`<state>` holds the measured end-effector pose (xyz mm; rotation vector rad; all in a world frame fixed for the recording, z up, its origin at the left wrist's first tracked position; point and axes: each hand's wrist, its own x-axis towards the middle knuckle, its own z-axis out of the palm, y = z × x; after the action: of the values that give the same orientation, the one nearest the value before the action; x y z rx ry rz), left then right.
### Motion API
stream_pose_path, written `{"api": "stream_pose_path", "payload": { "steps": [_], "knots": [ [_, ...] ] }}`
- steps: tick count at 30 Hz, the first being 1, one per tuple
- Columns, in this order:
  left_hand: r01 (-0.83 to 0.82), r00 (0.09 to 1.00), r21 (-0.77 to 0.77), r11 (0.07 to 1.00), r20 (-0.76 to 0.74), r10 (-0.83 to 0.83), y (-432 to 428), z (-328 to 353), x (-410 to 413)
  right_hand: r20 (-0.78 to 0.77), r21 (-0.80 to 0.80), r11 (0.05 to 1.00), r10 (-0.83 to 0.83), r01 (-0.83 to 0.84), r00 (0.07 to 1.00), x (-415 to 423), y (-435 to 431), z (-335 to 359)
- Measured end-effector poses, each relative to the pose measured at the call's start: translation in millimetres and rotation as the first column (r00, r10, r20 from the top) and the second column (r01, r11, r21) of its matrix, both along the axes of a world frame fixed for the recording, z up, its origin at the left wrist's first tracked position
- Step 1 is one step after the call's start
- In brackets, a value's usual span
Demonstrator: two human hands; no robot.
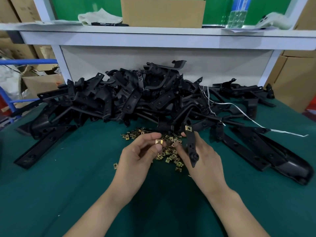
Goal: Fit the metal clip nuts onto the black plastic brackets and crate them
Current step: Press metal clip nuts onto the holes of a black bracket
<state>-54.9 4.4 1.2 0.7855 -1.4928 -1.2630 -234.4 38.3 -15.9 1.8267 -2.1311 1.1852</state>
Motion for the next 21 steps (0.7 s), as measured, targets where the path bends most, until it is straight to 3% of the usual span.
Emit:
{"api": "stream_pose_path", "payload": {
  "steps": [15, 21],
  "knots": [
    [-0.034, 0.999, -0.023, 0.999, 0.016, 0.034, 6, 3, -2, -0.058, 0.143, 0.989, 0.043, -0.035, 0.997, -3, 4, 2],
    [0.041, 0.998, 0.121, 0.992, -0.041, -0.036, 3, 2, -2, -0.06, 0.177, 0.983, 0.061, -0.049, 0.996, -2, 5, 8]
  ]
}}
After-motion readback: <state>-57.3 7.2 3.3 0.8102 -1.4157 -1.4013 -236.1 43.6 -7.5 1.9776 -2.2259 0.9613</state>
